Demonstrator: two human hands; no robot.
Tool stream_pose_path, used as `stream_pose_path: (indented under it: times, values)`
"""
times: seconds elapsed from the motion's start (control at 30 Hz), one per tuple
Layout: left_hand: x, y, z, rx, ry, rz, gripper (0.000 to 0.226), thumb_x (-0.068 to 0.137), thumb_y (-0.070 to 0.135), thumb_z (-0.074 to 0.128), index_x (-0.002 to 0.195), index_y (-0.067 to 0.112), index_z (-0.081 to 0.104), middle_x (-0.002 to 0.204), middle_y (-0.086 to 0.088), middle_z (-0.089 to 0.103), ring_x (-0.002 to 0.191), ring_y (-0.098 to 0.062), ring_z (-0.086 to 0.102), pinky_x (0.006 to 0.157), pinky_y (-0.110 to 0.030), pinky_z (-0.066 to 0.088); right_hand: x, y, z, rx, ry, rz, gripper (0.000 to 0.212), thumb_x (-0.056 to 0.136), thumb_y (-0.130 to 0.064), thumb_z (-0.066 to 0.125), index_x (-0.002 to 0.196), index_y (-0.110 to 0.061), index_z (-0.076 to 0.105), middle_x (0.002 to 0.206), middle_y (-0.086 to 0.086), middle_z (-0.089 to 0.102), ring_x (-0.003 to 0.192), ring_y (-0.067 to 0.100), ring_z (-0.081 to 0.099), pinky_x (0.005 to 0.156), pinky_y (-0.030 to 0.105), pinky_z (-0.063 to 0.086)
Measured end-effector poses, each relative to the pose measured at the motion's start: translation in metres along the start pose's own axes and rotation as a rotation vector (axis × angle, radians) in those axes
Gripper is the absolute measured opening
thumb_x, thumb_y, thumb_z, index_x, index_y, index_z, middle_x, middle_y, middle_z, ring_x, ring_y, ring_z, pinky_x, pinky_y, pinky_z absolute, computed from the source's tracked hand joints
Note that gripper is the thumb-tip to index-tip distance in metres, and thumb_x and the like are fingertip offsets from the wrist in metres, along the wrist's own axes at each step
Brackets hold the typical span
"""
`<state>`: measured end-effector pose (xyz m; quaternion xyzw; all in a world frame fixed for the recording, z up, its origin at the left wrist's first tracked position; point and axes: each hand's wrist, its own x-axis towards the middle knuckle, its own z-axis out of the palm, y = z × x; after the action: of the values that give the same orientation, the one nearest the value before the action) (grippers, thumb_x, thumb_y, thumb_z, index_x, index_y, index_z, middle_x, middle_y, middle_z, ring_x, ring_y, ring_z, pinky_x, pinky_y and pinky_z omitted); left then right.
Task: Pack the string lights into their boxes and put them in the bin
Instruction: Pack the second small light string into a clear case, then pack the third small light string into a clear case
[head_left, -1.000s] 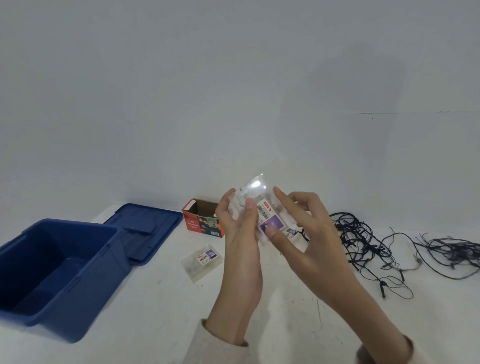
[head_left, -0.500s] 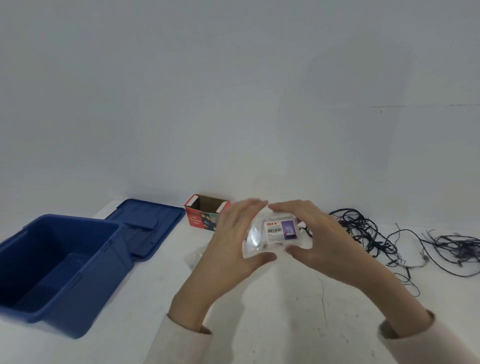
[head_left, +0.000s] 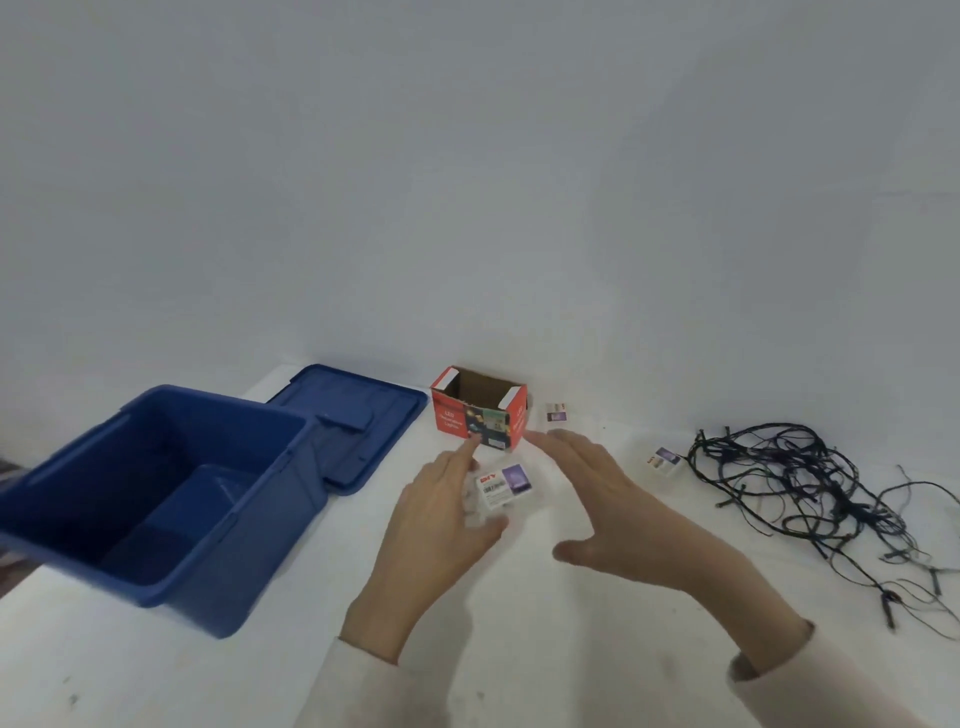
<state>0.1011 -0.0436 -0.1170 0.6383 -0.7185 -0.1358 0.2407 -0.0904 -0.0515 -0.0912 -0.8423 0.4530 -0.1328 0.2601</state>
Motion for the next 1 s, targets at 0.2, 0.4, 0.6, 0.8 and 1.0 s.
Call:
stream_pose_path:
  times: [0.2, 0.4, 0.6, 0.8, 1.0]
  values:
    - [0.038, -0.077, 0.007, -0.089, 0.01, -0.301, 0.077, 0.08, 0.03, 0.066, 0.145, 0.024, 0.024, 0.13, 0.0, 0.045, 0.12, -0.018, 0.044, 0.097, -0.032, 0.04, 0.029, 0.001, 0.016, 0.042, -0.039, 0.142, 0.077, 0.089, -0.03, 0.062, 0.147, -0.035, 0.012, 0.153, -0.01, 0.017, 0.14, 0.012, 0.018, 0.115, 0.035, 0.023]
    - [0.056, -0.102, 0.026, -0.045, -0.015, -0.43, 0.061, 0.084, 0.034, 0.059, 0.139, 0.022, 0.037, 0.132, -0.001, 0.045, 0.123, -0.022, 0.037, 0.1, -0.037, 0.034, 0.045, 0.011, 0.027, 0.055, -0.052, 0.223, 0.064, 0.092, -0.032, 0.058, 0.145, -0.035, 0.022, 0.151, -0.01, 0.024, 0.136, 0.011, 0.026, 0.114, 0.031, 0.026]
    - [0.061, -0.109, 0.028, 0.017, -0.087, -0.384, 0.062, 0.084, 0.04, 0.062, 0.138, 0.022, 0.04, 0.132, -0.002, 0.041, 0.124, -0.023, 0.035, 0.101, -0.037, 0.033, 0.05, 0.017, 0.027, 0.05, -0.046, 0.263, 0.054, 0.093, -0.032, 0.057, 0.141, -0.034, 0.033, 0.147, -0.008, 0.032, 0.133, 0.011, 0.031, 0.112, 0.029, 0.028]
    - [0.063, -0.104, 0.017, 0.051, -0.213, -0.347, 0.068, 0.089, 0.022, 0.056, 0.147, 0.018, 0.021, 0.149, -0.006, 0.027, 0.138, -0.028, 0.016, 0.11, -0.039, 0.025, 0.039, 0.023, 0.02, 0.054, -0.014, 0.245, 0.046, 0.093, -0.032, 0.055, 0.137, -0.035, 0.041, 0.14, -0.011, 0.039, 0.11, 0.004, 0.036, 0.101, 0.023, 0.032]
    - [0.052, -0.032, 0.01, -0.016, -0.03, -0.139, 0.05, 0.09, 0.017, 0.052, 0.139, 0.019, 0.04, 0.147, -0.003, 0.036, 0.135, -0.023, 0.026, 0.108, -0.032, 0.025, 0.01, 0.031, 0.001, 0.084, -0.005, 0.248, 0.036, 0.091, -0.032, 0.058, 0.127, -0.034, 0.051, 0.118, -0.01, 0.05, 0.108, 0.007, 0.047, 0.097, 0.026, 0.04]
